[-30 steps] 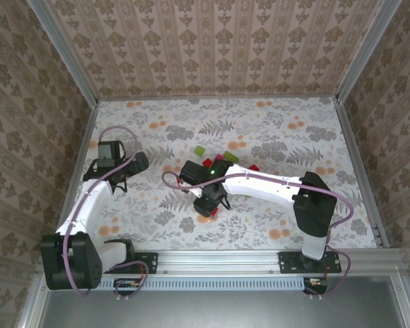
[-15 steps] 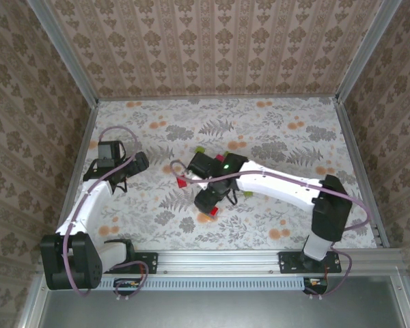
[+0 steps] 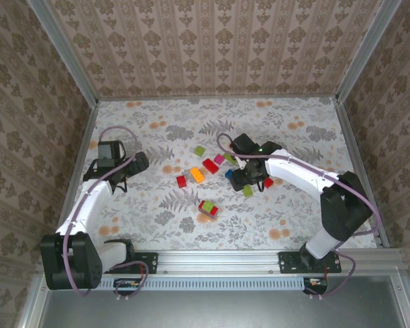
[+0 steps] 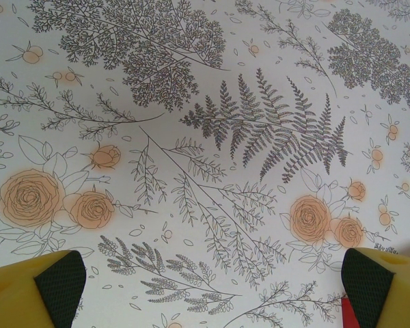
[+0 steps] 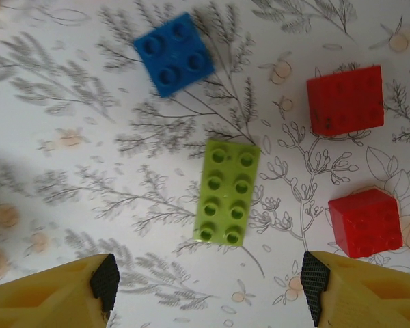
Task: Assemble a carrot with lego
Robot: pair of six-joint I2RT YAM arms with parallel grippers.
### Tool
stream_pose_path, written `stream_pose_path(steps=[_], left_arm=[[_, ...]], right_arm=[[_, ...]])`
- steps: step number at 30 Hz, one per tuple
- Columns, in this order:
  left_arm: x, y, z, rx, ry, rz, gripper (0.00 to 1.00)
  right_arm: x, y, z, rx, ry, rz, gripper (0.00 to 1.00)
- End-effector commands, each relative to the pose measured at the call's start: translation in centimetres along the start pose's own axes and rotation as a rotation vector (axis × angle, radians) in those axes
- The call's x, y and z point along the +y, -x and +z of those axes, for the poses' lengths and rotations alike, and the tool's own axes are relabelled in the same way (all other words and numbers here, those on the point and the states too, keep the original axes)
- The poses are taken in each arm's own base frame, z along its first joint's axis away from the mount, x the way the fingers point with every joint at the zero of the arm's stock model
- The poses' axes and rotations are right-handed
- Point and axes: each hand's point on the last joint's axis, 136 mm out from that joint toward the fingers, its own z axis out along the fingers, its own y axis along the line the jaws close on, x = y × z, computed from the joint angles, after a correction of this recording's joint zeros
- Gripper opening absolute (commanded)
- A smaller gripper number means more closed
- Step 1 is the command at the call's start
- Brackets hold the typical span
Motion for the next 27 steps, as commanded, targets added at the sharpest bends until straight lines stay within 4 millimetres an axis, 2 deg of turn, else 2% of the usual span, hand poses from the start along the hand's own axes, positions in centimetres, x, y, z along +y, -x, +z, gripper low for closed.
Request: stream_pose_path(steps=[1, 10, 18, 27], left_arm=[[-0.8, 1.1, -0.5, -0.027, -0.016, 0.024, 1.00], [-0.7, 1.2, -0.5, -0.027, -0.011, 0.026, 1.00], [-0.7, 1.1, -0.5, -0.028, -0.008, 0.028, 1.00], [-0.7, 1.1, -0.5, -0.029, -0.004, 0.029, 1.00]], right_arm=[[0.0, 0.0, 2.0, 0.017, 0.022, 0.042, 0.73], [-0.9, -1.2, 5.7, 0.101, 0.012, 0.066, 0.70], [-0.7, -2.0, 7.0, 0.145, 0.016, 0.066, 0.67], [-0.9, -2.1, 7.4, 0.154, 0.004, 0.065, 0.54]])
